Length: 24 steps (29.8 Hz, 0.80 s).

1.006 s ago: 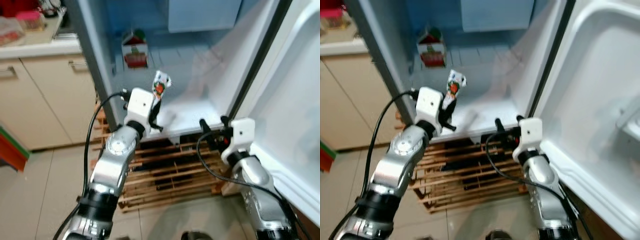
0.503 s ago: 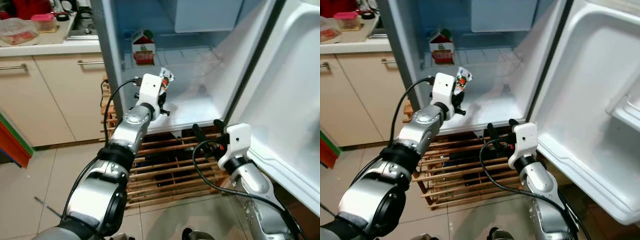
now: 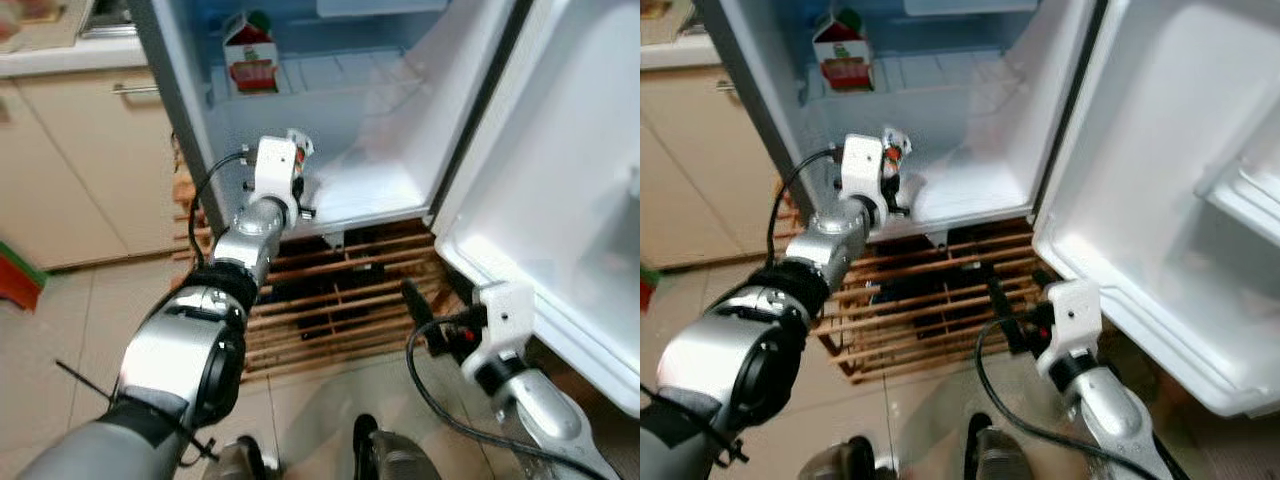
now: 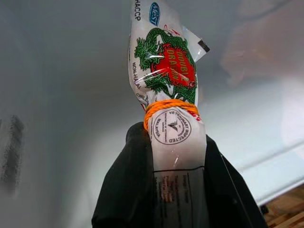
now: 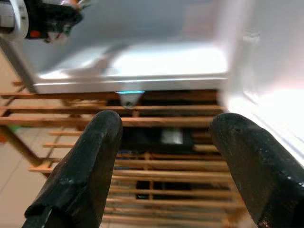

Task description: Restocking fridge

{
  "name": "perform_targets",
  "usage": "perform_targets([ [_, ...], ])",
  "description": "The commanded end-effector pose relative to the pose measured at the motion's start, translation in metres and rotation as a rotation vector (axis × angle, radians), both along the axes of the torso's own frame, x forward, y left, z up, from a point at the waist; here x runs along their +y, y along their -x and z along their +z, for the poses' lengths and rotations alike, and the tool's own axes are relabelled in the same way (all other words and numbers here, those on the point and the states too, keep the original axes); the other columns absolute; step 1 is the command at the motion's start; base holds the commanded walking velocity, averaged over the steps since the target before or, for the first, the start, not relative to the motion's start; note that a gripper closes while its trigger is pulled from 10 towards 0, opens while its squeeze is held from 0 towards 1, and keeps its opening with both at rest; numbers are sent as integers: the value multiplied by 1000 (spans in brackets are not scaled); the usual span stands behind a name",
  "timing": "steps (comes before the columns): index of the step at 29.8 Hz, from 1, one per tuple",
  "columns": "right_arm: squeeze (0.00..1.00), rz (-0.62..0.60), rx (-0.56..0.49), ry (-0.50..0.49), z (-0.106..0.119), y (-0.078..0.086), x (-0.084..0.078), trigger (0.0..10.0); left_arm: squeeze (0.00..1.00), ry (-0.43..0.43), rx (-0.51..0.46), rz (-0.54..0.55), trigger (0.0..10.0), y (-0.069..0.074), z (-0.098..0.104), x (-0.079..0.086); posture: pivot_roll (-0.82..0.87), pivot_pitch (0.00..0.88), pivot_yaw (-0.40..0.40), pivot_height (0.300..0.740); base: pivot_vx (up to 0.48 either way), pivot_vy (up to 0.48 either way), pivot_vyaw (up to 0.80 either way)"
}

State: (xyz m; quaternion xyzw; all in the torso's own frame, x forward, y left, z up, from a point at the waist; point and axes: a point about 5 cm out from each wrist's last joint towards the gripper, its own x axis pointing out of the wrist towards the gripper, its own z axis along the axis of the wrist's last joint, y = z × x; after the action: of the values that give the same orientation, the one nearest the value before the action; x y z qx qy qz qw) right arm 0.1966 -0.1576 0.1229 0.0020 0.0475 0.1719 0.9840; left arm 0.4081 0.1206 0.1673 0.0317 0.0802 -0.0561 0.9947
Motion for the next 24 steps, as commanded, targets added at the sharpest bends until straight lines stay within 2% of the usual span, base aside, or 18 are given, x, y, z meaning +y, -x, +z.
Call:
perform_targets([
  [1,0,0,40,1,-2,7,-2,10000,0,5,-17,-3,0,-1,5,-6,-324,231,-40,740,0,0,0],
  [5,0,-12,58,4,-1,17,-5,10000,0,9,-17,17,0,-2,6,-1,-347,247,-43,740,0,0,0],
  [8,0,-35,88,14,0,29,-9,10000,0,12,2,60,0,-1,1,9,-380,276,-43,740,0,0,0],
  [20,0,-77,142,13,2,51,-10,10000,0,26,16,136,0,-1,-1,25,-421,317,-32,740,0,0,0],
  [24,0,-79,148,14,2,54,-10,10000,0,31,12,153,0,-2,1,28,-424,321,-32,740,0,0,0],
])
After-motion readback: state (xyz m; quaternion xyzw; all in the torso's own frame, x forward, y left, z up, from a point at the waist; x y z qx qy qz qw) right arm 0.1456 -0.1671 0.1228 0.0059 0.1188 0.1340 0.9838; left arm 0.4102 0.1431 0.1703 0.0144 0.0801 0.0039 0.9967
